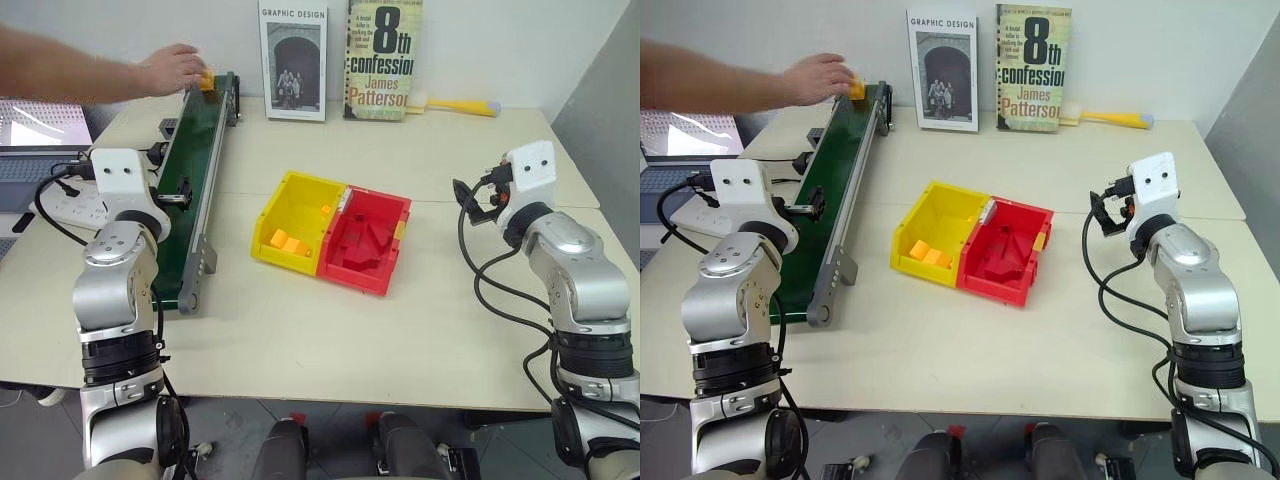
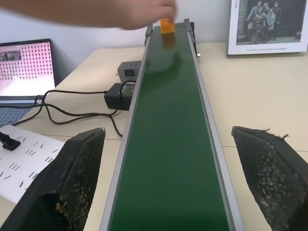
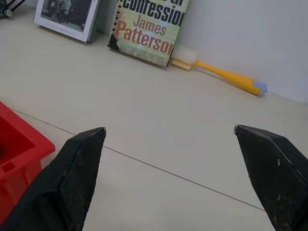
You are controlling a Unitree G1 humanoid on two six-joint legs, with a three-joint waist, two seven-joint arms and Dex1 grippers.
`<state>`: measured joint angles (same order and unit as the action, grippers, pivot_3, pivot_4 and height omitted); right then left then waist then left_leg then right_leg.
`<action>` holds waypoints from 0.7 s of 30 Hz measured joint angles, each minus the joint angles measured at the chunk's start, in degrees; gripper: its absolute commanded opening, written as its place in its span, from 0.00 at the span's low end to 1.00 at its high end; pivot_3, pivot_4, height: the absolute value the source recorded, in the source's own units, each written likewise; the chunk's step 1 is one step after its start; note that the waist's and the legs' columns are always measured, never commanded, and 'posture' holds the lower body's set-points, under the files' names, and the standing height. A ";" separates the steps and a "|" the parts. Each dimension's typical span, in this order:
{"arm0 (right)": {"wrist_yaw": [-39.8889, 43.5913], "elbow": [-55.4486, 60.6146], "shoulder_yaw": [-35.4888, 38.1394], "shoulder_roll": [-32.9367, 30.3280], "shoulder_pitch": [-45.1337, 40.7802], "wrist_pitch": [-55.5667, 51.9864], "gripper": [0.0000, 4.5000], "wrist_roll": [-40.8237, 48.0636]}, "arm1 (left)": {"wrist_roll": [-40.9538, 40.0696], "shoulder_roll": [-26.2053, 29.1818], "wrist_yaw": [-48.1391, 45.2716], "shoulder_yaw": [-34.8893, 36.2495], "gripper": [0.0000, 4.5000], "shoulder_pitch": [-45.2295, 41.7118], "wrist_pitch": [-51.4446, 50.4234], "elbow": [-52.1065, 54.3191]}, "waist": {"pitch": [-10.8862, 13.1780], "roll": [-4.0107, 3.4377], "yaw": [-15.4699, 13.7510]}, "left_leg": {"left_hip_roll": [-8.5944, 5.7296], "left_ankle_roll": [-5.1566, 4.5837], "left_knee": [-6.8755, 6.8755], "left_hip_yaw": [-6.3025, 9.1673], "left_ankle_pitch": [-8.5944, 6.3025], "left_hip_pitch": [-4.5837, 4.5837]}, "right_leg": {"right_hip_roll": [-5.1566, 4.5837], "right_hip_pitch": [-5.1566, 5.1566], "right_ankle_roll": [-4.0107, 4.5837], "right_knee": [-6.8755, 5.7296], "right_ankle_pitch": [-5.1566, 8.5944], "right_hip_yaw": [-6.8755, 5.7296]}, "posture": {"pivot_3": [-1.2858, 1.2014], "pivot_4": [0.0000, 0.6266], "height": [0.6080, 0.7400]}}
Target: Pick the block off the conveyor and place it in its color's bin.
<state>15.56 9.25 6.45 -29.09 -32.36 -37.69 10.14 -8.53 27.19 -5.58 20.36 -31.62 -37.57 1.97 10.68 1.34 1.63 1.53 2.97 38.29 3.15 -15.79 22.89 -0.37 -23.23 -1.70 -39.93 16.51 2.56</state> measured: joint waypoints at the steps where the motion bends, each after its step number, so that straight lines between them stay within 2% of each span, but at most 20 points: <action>1: 0.04 0.00 0.00 0.00 0.00 0.00 1.00 0.00 | -0.06 0.00 0.01 0.04 0.98 0.00 -0.05 0.00 | 0.00 0.00 0.00 | 0.00 0.00 0.00 0.00 0.00 0.00 | 0.00 0.00 0.00 0.00 0.00 0.00 | 0.52 0.24 1.00; 21: 0.77 0.00 -0.30 0.23 -0.11 -0.07 1.00 -0.14 | -0.54 -1.12 2.58 0.32 0.98 1.70 -0.51 2.23 | 0.00 0.00 0.00 | 0.00 0.00 -0.02 0.00 0.00 -0.01 | 0.00 0.00 0.00 0.00 0.00 0.00 | 0.52 0.24 1.00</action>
<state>16.33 9.25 6.16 -28.86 -32.48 -37.75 10.00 -9.07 26.07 -3.00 20.69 -29.92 -38.08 4.20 10.68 1.34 1.62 1.52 2.97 38.28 3.14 -15.79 22.88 -0.37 -23.23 -1.70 -39.93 16.51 2.56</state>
